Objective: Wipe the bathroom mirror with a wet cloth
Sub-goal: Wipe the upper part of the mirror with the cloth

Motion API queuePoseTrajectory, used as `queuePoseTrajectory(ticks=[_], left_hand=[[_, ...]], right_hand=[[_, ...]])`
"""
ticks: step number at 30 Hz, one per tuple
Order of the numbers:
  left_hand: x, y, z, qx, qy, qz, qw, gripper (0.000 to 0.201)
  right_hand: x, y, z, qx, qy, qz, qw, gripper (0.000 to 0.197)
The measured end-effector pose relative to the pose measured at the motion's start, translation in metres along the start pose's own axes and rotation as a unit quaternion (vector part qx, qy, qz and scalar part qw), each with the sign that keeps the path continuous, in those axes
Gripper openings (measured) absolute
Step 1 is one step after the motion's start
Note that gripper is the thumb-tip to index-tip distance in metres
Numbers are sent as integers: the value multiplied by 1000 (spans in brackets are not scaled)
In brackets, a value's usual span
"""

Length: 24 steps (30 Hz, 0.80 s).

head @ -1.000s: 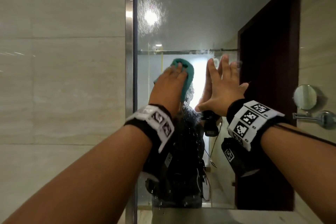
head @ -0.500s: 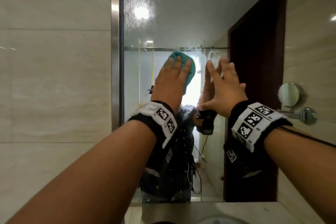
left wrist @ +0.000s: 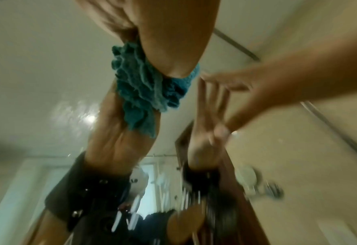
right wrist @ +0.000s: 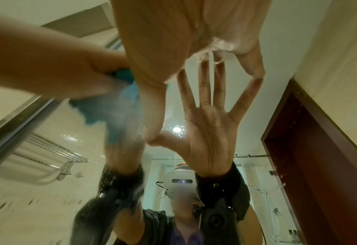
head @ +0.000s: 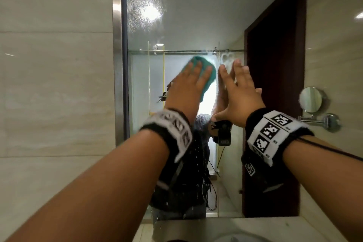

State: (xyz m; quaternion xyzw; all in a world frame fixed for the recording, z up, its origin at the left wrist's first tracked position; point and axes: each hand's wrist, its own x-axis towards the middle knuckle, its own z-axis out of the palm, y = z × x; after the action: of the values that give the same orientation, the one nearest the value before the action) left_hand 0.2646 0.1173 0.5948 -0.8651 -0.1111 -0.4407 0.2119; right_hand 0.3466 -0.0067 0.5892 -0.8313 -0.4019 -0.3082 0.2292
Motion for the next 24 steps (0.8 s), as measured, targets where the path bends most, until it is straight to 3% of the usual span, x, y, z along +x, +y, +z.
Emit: queuePoseTrajectory(ticks=[4, 7, 10, 12, 17, 19, 20, 21, 23, 24], left_hand=[[-45, 15, 28, 47, -80, 66, 994, 77], [-24, -2, 13, 60, -59, 91, 992, 77], [3, -24, -9, -11, 26, -43, 999, 78], [-2, -21, -7, -16, 39, -81, 996, 80], [-48, -2, 23, 81, -79, 125, 986, 70], [-31, -17, 13, 51, -8, 160, 986, 69], [-22, -25, 7, 7, 58, 120, 991, 69], [-14, -34, 0, -38, 100, 29, 994, 71], [-13, -45, -2, -76, 98, -102, 987, 81], [-18, -45, 2, -69, 81, -114, 988, 85]], right_hand=[[1, 0, -1, 1, -13, -7, 1000, 125], [1, 0, -1, -5, -14, -4, 1000, 130], [2, 1, 0, -5, -5, -1, 1000, 134], [1, 2, 1, -4, -5, -1, 1000, 134], [-1, -1, 0, -6, -11, -4, 1000, 129], [0, 0, -1, -4, -8, -2, 1000, 131], [1, 0, -1, -3, -6, -2, 1000, 132], [1, 1, 0, -2, -5, -3, 1000, 133], [2, 2, 1, -1, -4, -4, 1000, 134], [2, 2, 2, 0, -4, -4, 1000, 134]])
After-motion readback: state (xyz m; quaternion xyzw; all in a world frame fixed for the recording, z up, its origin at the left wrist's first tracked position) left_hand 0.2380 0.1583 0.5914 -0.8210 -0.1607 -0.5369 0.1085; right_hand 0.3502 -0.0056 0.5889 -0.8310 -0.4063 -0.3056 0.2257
